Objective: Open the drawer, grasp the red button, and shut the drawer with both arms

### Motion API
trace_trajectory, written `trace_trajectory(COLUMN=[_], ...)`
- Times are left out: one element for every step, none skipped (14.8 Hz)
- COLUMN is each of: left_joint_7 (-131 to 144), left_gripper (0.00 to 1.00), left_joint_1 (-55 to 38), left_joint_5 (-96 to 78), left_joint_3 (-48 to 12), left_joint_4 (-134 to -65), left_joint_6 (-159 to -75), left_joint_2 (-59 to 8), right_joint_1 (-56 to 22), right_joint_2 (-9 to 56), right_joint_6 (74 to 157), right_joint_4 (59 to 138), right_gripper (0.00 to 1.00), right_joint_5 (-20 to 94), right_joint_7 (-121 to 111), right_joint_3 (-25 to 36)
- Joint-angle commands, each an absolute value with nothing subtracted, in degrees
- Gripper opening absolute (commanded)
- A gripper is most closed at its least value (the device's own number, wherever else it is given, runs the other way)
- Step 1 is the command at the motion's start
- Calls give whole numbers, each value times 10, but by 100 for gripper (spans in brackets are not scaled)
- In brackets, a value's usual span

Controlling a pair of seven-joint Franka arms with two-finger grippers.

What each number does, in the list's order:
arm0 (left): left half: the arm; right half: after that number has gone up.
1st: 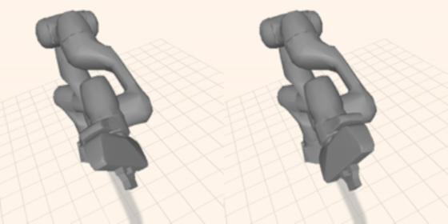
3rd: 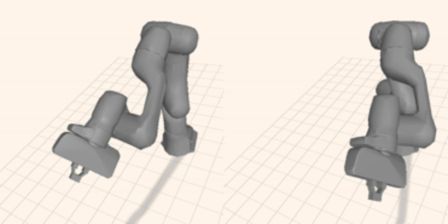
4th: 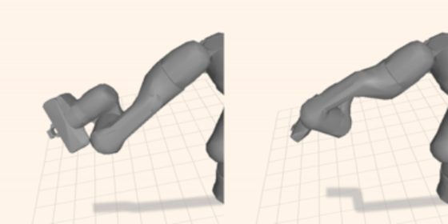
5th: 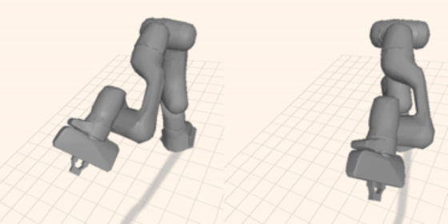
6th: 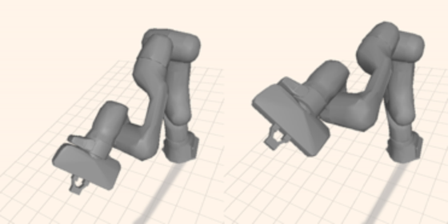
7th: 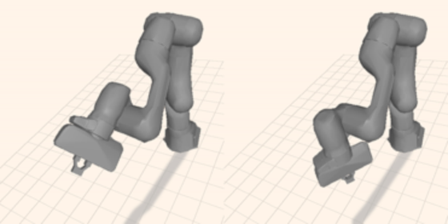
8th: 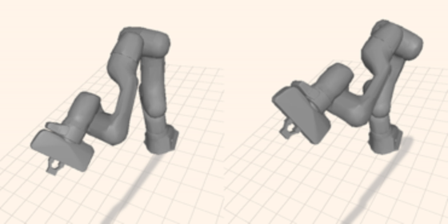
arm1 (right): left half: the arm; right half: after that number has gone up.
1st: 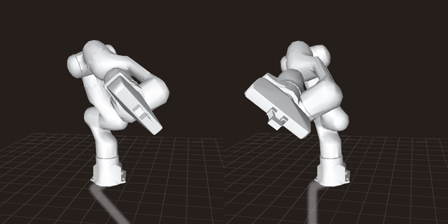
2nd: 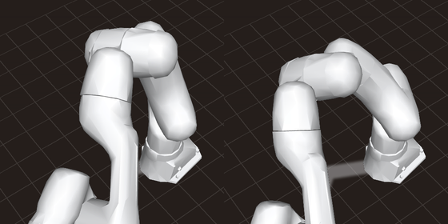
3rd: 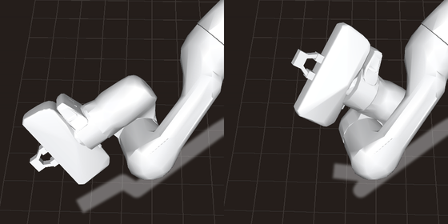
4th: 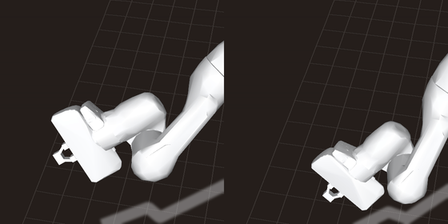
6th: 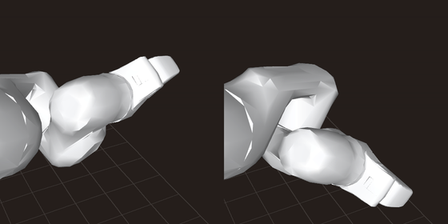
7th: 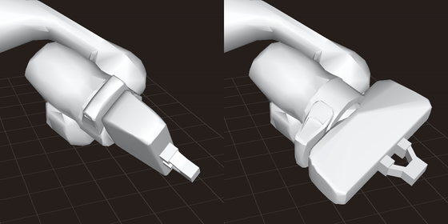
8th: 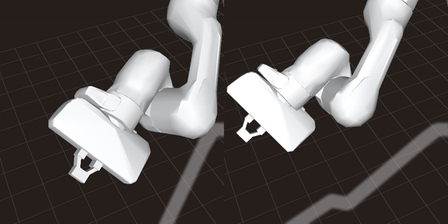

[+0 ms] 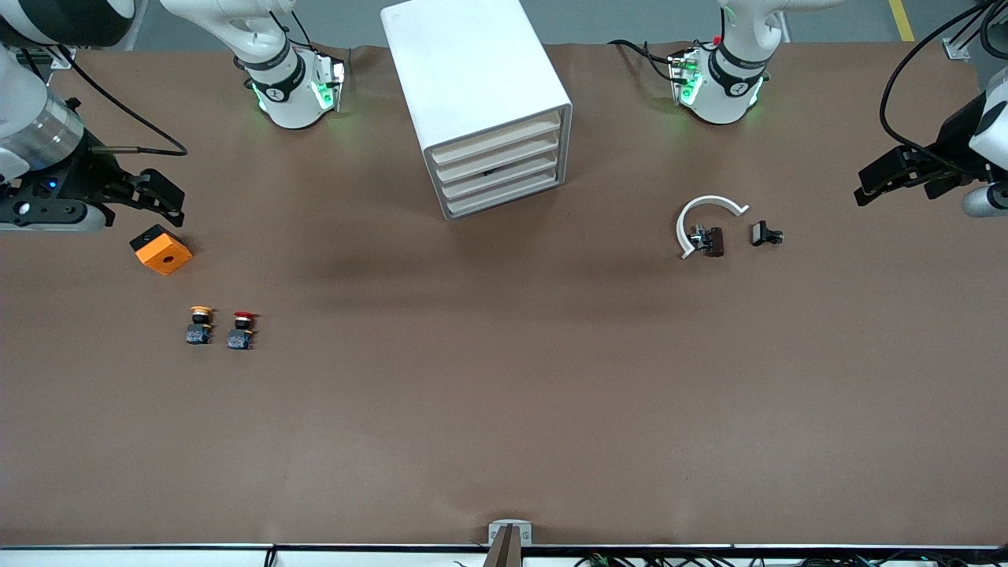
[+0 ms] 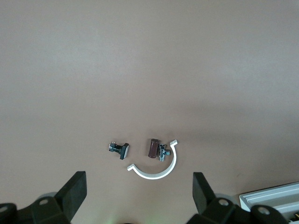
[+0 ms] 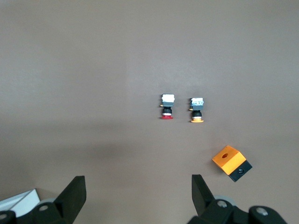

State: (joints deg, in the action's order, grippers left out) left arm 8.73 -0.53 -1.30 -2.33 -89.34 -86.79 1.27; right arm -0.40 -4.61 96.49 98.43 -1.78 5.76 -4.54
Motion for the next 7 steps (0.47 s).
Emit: trace_trajectory(left_joint_7=[74,74,75,74,74,73,73], left_gripper=[100,100,100,100,100,100,100], left_joint_1=[-10,-11,-11,-11,-9,-9,-9], left_joint_5=[-11,-11,-11,-10,-9,-8,-6], left_joint_3=[-18,-20,-20,-20,-20,-20,-20], left_joint_4=[-904,-905,-905,-904,-904,-904,-904], left_joint_6=[-864,-863,-861,-853,-850,-846,-846], left_joint_2=[26,28,29,29,29,30,30], right_joint_1=[8,8,8,7,5,5,7], right_joint_2=[-49,-49,-48,-46,-46,-46,-46], right_joint_6=[940,940,940,941,941,941,941], right_joint_4=[955,955,954,953,953,952,948], right_gripper=[100,100,100,100,100,100,100], right_joint_5=[9,15,15,15,15,15,15], right_joint_7=[61,60,59,59,60,60,61], right_joint_3=[-48,-48,-48,-48,-49,-49,-49])
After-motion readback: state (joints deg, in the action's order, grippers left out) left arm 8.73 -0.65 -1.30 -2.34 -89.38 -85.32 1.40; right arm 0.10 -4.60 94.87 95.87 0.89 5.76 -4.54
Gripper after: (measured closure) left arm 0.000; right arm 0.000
